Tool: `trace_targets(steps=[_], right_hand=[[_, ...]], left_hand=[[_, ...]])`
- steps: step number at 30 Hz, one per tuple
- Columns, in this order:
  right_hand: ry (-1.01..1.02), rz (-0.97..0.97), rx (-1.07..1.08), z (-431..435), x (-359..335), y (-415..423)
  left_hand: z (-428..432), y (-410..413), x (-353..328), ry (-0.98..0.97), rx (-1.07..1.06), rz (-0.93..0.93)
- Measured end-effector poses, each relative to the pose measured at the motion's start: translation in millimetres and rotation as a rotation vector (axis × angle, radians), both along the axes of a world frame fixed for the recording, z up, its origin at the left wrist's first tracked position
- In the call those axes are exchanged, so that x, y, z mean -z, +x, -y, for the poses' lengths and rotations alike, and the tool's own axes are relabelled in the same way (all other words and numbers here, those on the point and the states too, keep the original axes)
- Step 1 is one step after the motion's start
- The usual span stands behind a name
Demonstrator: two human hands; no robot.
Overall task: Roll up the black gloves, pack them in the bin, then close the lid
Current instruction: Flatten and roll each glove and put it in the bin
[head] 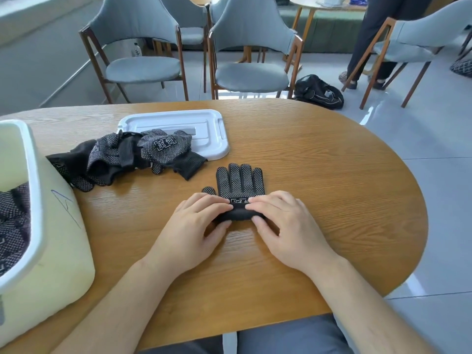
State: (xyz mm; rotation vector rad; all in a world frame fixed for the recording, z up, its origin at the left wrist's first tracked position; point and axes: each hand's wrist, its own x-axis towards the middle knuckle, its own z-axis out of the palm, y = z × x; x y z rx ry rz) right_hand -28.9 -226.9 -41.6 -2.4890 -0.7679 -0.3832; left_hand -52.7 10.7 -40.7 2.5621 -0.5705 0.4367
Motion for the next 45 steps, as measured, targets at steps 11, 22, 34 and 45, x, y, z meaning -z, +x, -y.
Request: trace_targets(steps=[11,22,34,45], right_hand=[[0.207,-0.153,-0.005,-2,-5,-6],[-0.059,-0.093,-0.013,11,-3,-4],[0.181,-0.417,0.028,6,-16,1],[0.000,-0.634,0.427,-18,-48,38]], left_hand=[[12,-5,-12,-0.277,-0.067,-0.076],[5,-5,-2,0.042,-0.086,-0.009],[7,4,-11,-0.102,-0.131,-0.042],[23,60,-11,-0.090,-0.317,-0.156]])
